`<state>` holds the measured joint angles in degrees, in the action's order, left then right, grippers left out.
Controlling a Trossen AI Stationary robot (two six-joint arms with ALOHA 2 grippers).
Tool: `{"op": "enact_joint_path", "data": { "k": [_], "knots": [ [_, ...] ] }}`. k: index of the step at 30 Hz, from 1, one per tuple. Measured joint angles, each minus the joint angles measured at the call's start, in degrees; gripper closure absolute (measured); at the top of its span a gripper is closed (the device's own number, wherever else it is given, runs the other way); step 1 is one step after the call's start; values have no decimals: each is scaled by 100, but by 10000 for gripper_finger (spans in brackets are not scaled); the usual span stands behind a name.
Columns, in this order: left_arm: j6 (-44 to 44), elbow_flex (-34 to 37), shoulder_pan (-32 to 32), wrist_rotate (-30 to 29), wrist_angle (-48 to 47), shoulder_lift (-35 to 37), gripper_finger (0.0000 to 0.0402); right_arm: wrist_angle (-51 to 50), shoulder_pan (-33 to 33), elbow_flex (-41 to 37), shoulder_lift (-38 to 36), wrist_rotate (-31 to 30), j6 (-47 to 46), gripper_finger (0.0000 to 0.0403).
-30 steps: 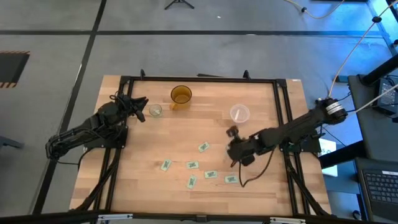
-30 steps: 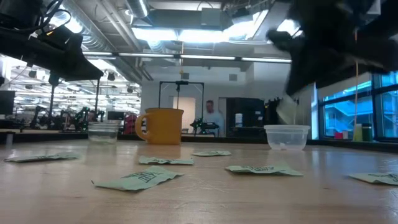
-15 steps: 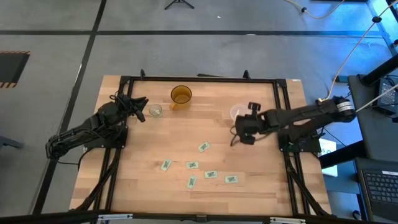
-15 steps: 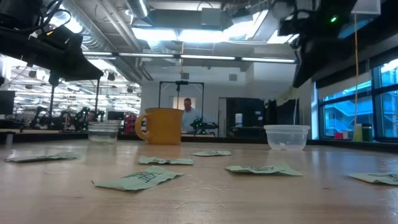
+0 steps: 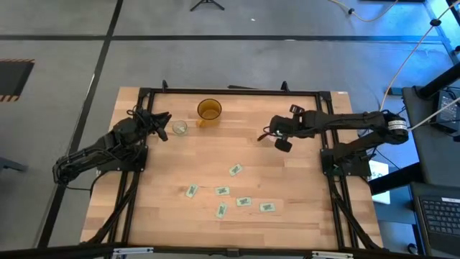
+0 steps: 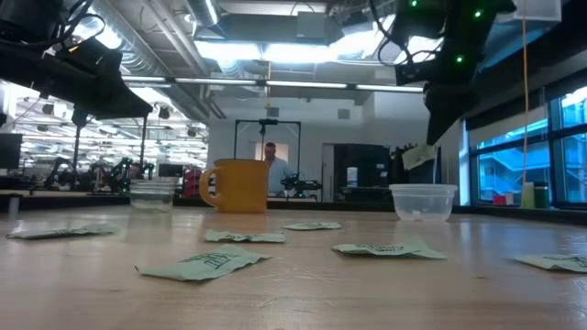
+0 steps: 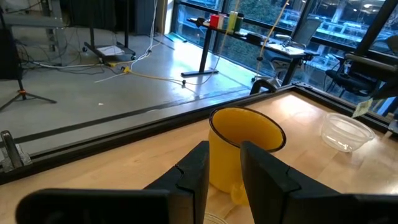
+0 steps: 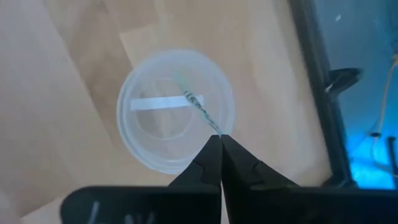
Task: Pick and place Stevia / Truvia into bins
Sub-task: Put the stevia packet into the transparent container
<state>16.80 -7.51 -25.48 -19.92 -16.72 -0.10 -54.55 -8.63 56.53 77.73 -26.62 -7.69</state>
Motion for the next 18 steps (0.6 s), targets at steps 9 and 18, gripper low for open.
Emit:
{"op": "enact_joint_path", "data": {
  "k": [9, 18],
  "knots": [
    [0, 0, 0, 0, -31, -2, 315, 111, -275, 0, 453, 124, 71, 403],
    [0, 2, 0, 0, -31, -2, 315, 264, -285, 0, 863, 582, 225, 403]
  ]
}}
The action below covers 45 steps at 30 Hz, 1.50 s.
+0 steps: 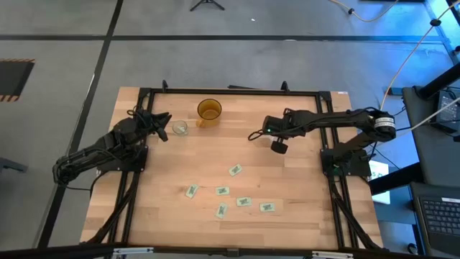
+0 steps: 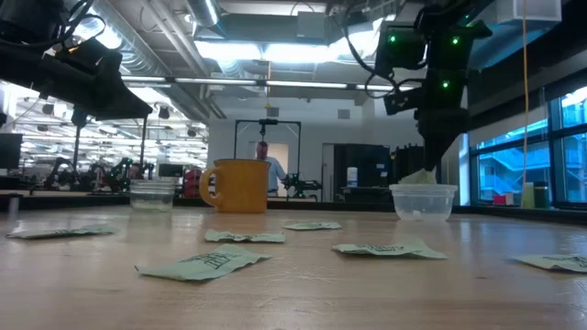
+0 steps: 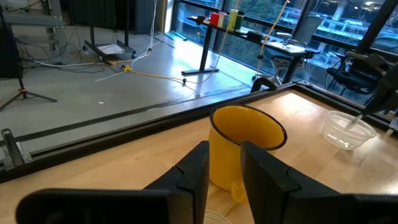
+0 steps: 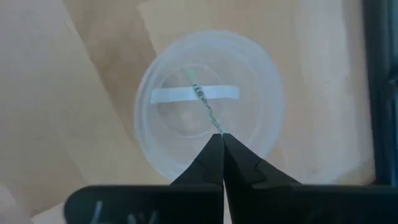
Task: Pick and place Stevia / Truvia into bins
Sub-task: Put the stevia packet into the transparent container
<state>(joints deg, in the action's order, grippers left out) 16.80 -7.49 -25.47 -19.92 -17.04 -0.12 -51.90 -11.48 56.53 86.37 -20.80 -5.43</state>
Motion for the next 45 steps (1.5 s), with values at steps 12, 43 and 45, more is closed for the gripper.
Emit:
{"op": "enact_joint_path", "data": {
  "k": [12, 43, 45],
  "knots": [
    [0, -2, -1, 2, 3, 0, 315, 45, -5, 0, 275, -2, 79, 393],
    [0, -2, -2, -15, 4, -2, 315, 9, -5, 6, 275, -4, 149, 323],
    [0, -2, 0, -17, 4, 0, 315, -191, 6, 83, 275, -2, 145, 312]
  ]
}}
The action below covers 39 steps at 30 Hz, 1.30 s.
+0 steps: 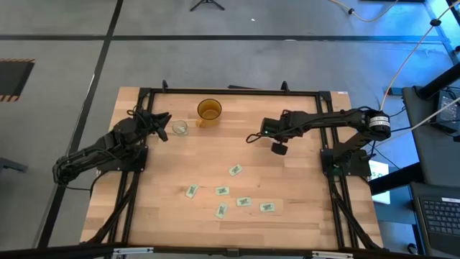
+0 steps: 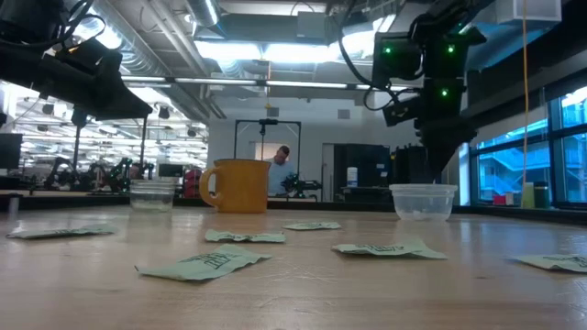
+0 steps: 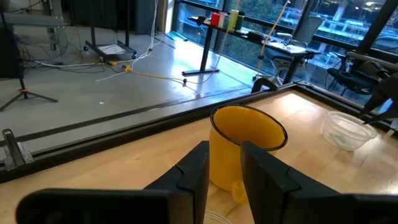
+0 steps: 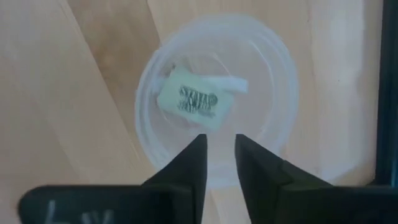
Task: Pick and place Stevia / Truvia into bins
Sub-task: Put the stevia packet into the transparent container
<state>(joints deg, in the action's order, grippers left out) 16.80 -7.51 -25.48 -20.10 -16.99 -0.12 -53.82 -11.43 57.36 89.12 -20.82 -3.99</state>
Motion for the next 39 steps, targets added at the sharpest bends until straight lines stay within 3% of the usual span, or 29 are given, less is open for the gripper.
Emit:
{"op": "enact_joint_path", "data": {
  "k": [3, 9, 12, 15, 20, 23, 31, 39],
  "knots": [
    [0, 1, -1, -2, 0, -1, 315, -365, 104, 314, -3, 91, -45, 305],
    [0, 0, 0, -7, 2, 0, 315, -484, 697, 997, -389, 1450, 542, 304],
    [-2, 0, 0, 8, 3, 0, 315, -516, 1142, 1197, -748, 1785, 677, 304],
    [0, 0, 0, 286, 73, -1, 315, -519, 1708, 1219, -1171, 1796, 422, 304],
    [-91, 0, 52, 1698, 806, -91, 315, -418, 2865, 1220, -1488, 1440, -120, 304],
    [-93, -1, 212, 2112, 1483, -283, 315, -405, 3473, 1220, -1371, 1148, -424, 304],
    [43, -4, 791, 1910, 2057, -1152, 315, 6, 4673, 1215, -555, 1188, -1369, 304],
    [44, -4, 910, 1525, 2065, -1811, 315, 165, 5108, 1211, 60, 1100, -1635, 304]
  ]
}}
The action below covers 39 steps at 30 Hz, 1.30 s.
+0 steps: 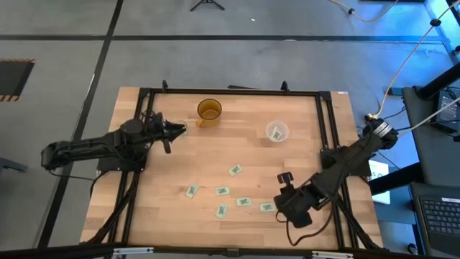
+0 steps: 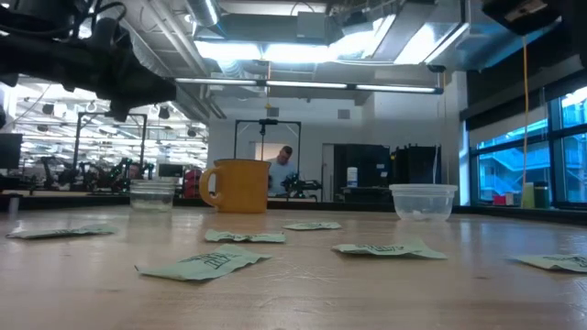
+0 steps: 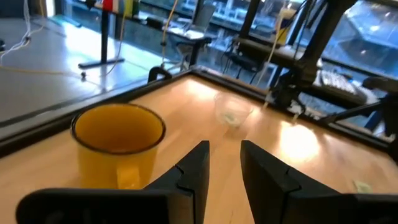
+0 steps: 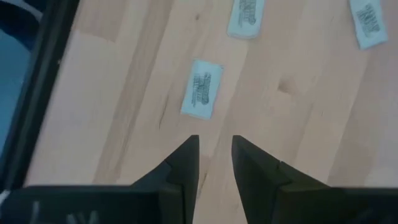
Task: Pick and place Stevia / Truvia into bins
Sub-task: Put the stevia packet into the transparent container
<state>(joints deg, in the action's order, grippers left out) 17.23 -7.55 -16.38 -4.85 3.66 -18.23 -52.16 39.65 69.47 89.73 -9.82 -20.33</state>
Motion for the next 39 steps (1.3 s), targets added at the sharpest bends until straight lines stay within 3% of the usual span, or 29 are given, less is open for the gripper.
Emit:
{"op": "enact_joint_path", "data": {
  "k": [14, 20, 39],
  "knots": [
    [-309, 2, 0, -23, 2, -220, 315, 275, 131, -251, 1106, -38, 420, 304],
    [-969, 2, 1, -121, 2, -220, 315, 577, 271, -286, 1405, -66, 424, 304],
    [-1760, 2, 0, -168, 31, -220, 315, 1293, 334, -289, 1716, -480, 585, 304]
  ]
}}
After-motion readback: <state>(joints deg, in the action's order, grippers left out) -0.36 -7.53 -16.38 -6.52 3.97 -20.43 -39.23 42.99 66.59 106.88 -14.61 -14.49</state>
